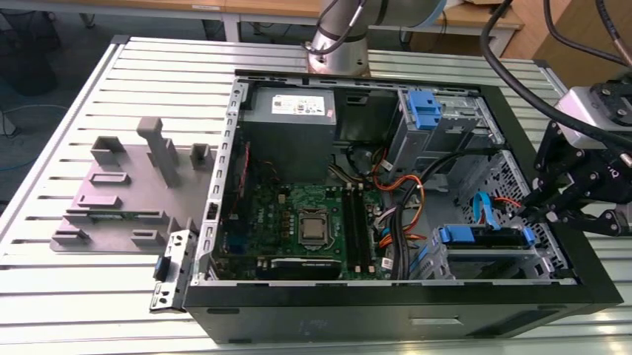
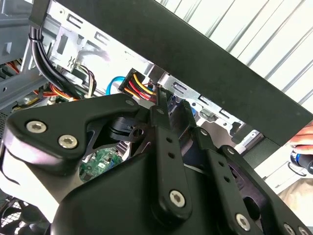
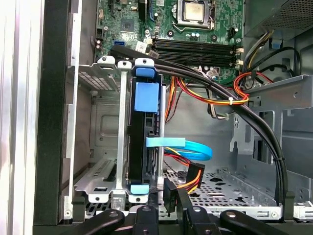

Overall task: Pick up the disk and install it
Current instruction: 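Insert the second disk wire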

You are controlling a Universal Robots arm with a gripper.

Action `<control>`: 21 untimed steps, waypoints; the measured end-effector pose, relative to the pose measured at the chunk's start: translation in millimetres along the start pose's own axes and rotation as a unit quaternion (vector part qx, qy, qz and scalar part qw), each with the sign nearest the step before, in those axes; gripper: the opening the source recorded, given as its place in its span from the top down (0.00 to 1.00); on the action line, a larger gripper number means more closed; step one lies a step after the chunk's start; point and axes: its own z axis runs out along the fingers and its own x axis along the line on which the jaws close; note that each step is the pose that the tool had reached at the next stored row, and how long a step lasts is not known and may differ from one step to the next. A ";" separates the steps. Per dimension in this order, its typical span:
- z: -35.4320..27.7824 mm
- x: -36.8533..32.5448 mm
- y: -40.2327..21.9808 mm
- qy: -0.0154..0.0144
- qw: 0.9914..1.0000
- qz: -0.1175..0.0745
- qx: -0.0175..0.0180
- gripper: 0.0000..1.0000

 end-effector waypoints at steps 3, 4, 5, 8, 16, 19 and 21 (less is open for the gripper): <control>0.0 0.0 0.0 0.000 1.000 0.000 0.000 0.71; 0.1 0.0 0.0 0.000 1.000 0.000 0.000 0.71; 0.1 0.0 0.0 0.000 1.000 0.000 0.000 0.73; 0.1 0.0 0.0 0.000 1.000 0.000 0.000 0.84; 0.4 0.0 0.4 0.000 1.000 0.000 0.000 0.84; 0.4 0.0 5.3 0.000 1.000 0.000 0.002 0.84; 0.5 0.0 9.5 0.000 1.000 0.000 0.004 0.84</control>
